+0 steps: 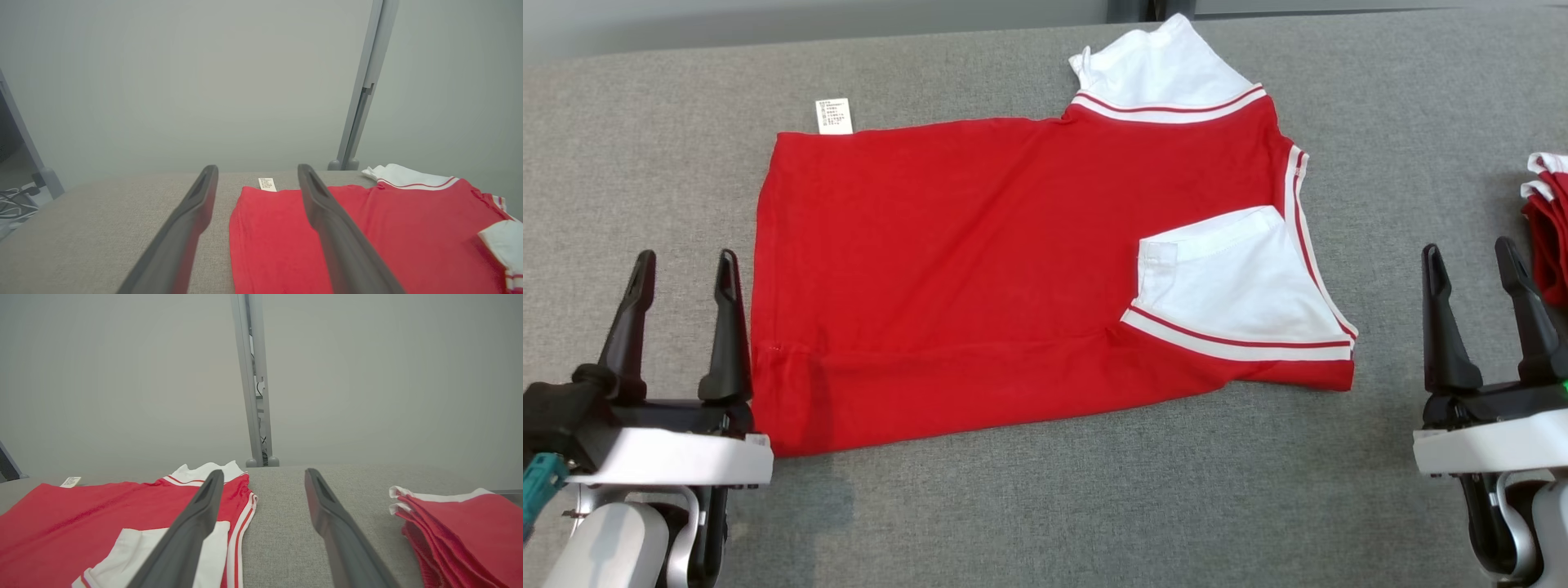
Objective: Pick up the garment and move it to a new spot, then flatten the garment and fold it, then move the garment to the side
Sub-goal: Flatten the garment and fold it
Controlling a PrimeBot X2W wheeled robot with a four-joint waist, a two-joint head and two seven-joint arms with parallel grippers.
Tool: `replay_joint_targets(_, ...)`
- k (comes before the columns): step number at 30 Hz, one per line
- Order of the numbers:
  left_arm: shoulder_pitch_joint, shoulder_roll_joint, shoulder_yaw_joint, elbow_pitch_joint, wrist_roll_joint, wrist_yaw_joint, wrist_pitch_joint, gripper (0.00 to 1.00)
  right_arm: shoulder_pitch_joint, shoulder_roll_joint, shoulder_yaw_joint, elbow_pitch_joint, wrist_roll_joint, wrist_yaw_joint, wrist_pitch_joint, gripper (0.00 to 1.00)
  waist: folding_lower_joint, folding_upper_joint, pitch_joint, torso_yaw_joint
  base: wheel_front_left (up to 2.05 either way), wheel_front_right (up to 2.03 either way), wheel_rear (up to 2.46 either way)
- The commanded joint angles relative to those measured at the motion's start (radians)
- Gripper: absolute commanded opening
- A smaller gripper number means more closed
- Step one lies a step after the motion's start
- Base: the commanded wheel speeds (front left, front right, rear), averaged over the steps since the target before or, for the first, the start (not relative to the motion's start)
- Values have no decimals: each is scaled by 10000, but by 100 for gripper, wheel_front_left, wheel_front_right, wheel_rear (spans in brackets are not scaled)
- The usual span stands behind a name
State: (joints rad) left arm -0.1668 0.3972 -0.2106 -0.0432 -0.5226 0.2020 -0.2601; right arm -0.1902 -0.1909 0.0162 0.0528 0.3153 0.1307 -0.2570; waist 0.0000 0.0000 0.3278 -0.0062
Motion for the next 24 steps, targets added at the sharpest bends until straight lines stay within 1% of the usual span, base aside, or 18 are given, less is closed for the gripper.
replay_joint_targets(1, 119, 42, 27, 73, 191, -94, -35, 100, 119, -14, -19, 5, -121, 1, 20, 100, 0, 0, -43, 24, 0, 0, 0)
replay_joint_targets(4, 130, -20, 100, 154, 430, -347, -38, 100, 269, 69, -88, -1, -334, 1, 84, 100, 0, 0, -122, 77, 0, 0, 0)
replay_joint_targets(6, 175, -179, 227, 167, 587, -520, -40, 100, 358, 134, -149, -15, -414, 1, 139, 100, 0, 0, -193, 124, 0, 0, 0)
replay_joint_targets(12, 329, -424, 419, 476, 737, -902, -40, 100, 445, 177, -99, 52, -436, 1, 270, 100, 0, 0, -322, 154, 0, 0, 0)
replay_joint_targets(19, 419, -525, 232, 938, 883, -1076, -21, 100, 344, -8, 186, 205, -341, 1, 485, 100, 0, 0, -267, 164, 0, 0, 0)
replay_joint_targets(24, 591, -604, 48, 1350, 711, -1163, 210, 100, 464, -119, 549, 544, -240, 1, 763, 100, 0, 0, -152, 160, 0, 0, 0)
